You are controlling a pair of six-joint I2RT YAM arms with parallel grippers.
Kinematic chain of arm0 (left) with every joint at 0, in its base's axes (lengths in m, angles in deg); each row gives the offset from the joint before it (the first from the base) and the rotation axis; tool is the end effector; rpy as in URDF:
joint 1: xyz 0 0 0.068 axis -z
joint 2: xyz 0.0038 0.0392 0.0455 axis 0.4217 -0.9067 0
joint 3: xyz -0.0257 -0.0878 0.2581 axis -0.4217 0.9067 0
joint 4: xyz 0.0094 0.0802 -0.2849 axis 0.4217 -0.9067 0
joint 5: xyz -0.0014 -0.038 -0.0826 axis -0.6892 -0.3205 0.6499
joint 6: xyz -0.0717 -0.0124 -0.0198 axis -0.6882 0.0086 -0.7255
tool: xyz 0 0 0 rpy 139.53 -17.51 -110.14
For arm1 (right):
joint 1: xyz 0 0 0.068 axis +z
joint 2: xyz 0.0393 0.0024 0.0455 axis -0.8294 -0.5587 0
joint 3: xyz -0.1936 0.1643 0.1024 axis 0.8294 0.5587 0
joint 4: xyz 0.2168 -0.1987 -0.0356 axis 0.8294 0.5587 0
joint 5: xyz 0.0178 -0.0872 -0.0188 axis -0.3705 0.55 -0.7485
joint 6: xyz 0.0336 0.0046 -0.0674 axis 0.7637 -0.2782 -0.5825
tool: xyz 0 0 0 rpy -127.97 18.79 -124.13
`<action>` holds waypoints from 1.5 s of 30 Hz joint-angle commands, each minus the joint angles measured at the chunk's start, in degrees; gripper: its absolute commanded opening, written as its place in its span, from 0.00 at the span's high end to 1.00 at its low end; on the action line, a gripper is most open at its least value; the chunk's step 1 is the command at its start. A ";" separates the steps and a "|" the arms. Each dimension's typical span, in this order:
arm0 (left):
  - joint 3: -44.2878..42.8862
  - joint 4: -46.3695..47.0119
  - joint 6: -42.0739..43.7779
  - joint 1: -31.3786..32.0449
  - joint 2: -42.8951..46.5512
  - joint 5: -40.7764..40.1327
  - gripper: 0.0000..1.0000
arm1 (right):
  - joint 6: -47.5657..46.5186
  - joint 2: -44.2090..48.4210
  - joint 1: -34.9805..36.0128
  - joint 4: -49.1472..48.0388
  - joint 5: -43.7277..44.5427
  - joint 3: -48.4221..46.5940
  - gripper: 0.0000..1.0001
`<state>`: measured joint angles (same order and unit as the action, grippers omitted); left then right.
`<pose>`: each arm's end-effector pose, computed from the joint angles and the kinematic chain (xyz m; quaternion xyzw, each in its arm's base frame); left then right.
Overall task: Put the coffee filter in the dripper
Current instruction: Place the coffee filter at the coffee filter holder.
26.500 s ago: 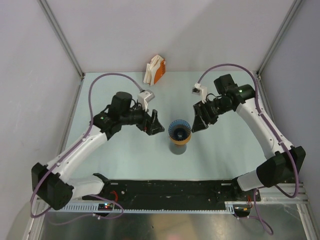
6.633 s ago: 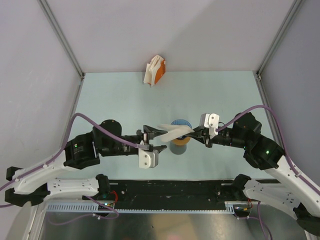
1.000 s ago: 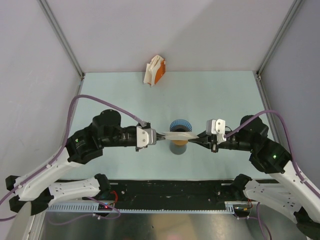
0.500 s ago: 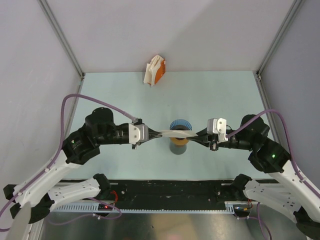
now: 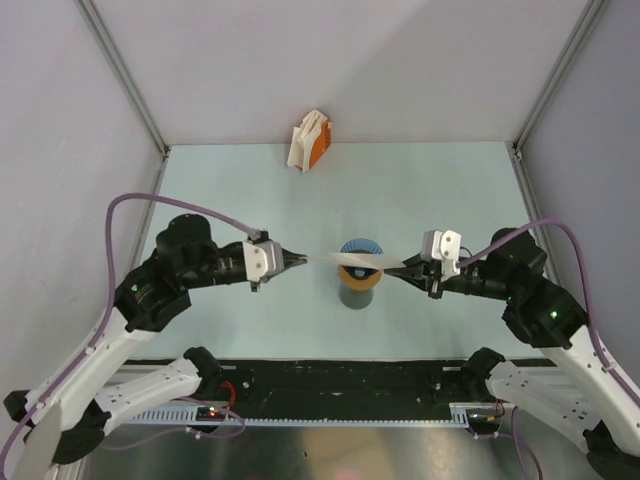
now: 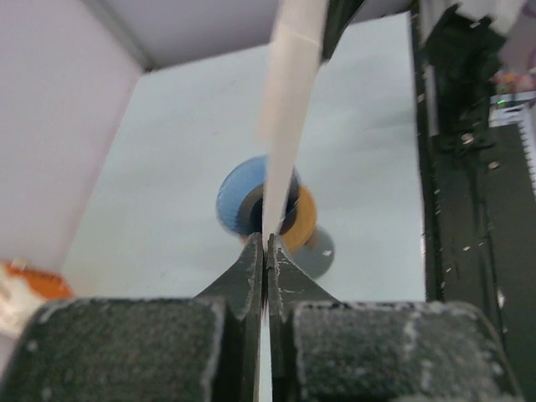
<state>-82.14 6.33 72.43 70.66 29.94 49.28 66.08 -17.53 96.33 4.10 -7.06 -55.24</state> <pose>0.1241 -0.1753 0.4265 0.5851 0.4968 -0.3066 0.5629 0.1211 0.1513 0.4141 -0.5500 0.5035 0.3193 0.5848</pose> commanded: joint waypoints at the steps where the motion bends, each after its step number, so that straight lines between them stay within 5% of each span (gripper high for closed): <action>1: -0.30 -4.28 2.41 -6.58 2.83 -2.70 1.00 | 1.26 3.22 -2.88 4.72 2.32 -0.29 1.00; 8: -1.98 -4.51 1.13 -19.38 -3.35 2.18 1.00 | 5.41 2.90 -13.71 3.88 0.46 -0.36 1.00; 12: -5.81 -0.47 -2.56 -22.30 -13.93 -5.50 1.00 | 11.69 1.06 -24.06 0.25 -3.17 -0.30 1.00; 17: -22.19 1.15 -10.96 -27.70 -34.72 -11.06 1.00 | 16.64 -0.83 -33.24 -1.80 -6.45 -0.29 1.00; 26: -37.88 6.74 -18.75 -34.79 -58.71 -18.58 1.00 | 15.61 -0.75 -36.03 -0.80 -7.39 1.52 1.00; 45: -35.51 9.03 -17.59 -37.01 -69.98 -17.05 1.00 | 13.89 -1.74 -36.25 -3.78 -8.60 5.97 1.00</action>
<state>-116.43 13.00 54.91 33.39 -38.40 31.25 80.79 -19.45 60.40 2.76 -14.49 -49.71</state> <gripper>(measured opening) 0.010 0.009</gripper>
